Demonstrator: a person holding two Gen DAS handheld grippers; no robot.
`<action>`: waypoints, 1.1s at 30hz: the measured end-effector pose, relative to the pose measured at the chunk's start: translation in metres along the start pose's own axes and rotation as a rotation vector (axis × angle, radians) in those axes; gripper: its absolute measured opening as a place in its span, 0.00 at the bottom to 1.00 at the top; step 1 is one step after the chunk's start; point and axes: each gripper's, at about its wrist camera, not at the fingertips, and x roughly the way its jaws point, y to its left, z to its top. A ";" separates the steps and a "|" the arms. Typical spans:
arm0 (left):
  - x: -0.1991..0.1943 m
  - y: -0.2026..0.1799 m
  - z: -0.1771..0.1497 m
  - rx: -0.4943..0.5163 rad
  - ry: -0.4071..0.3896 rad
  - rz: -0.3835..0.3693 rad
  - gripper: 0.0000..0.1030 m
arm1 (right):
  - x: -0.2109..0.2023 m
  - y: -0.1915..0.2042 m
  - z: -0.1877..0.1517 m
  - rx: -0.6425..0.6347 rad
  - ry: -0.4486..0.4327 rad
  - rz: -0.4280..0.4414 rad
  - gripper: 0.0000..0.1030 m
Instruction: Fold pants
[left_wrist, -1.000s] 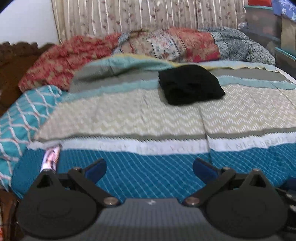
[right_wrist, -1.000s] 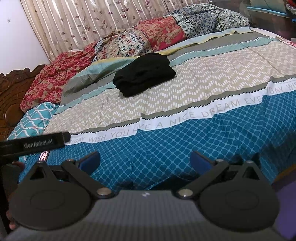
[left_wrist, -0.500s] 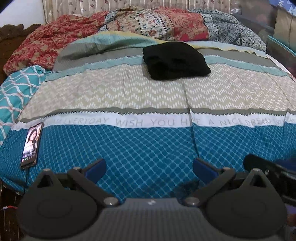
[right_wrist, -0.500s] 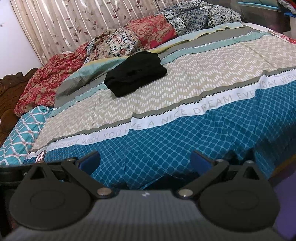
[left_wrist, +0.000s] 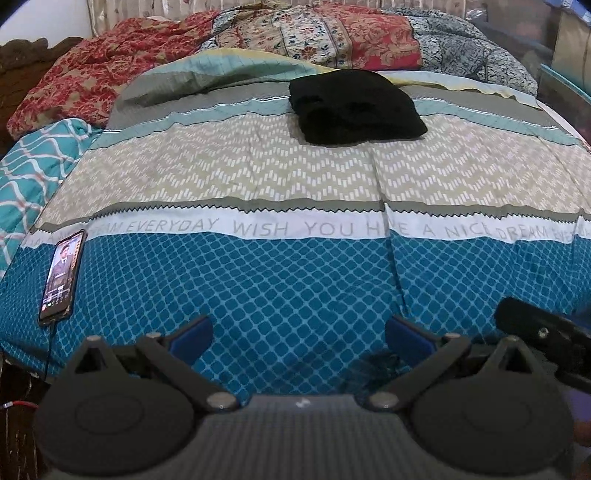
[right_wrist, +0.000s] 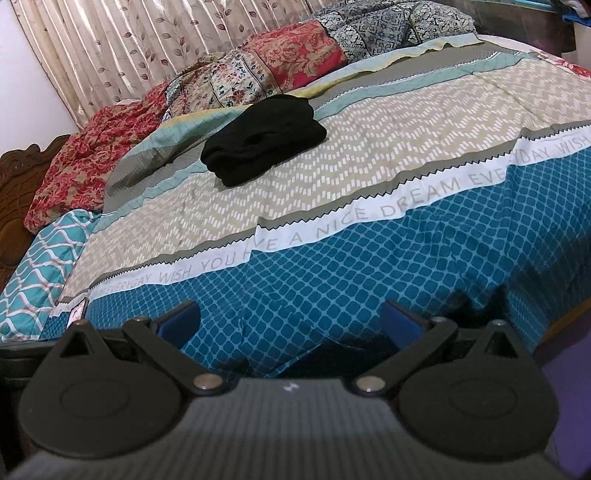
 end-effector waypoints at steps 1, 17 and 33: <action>0.000 0.001 0.001 -0.004 -0.002 0.005 1.00 | 0.000 0.000 0.000 0.001 0.001 0.000 1.00; 0.009 0.010 0.003 -0.079 0.073 -0.031 1.00 | 0.002 -0.003 0.000 0.001 0.016 -0.003 1.00; 0.014 0.012 0.001 -0.080 0.094 -0.029 1.00 | 0.004 -0.005 0.001 0.008 0.030 -0.005 1.00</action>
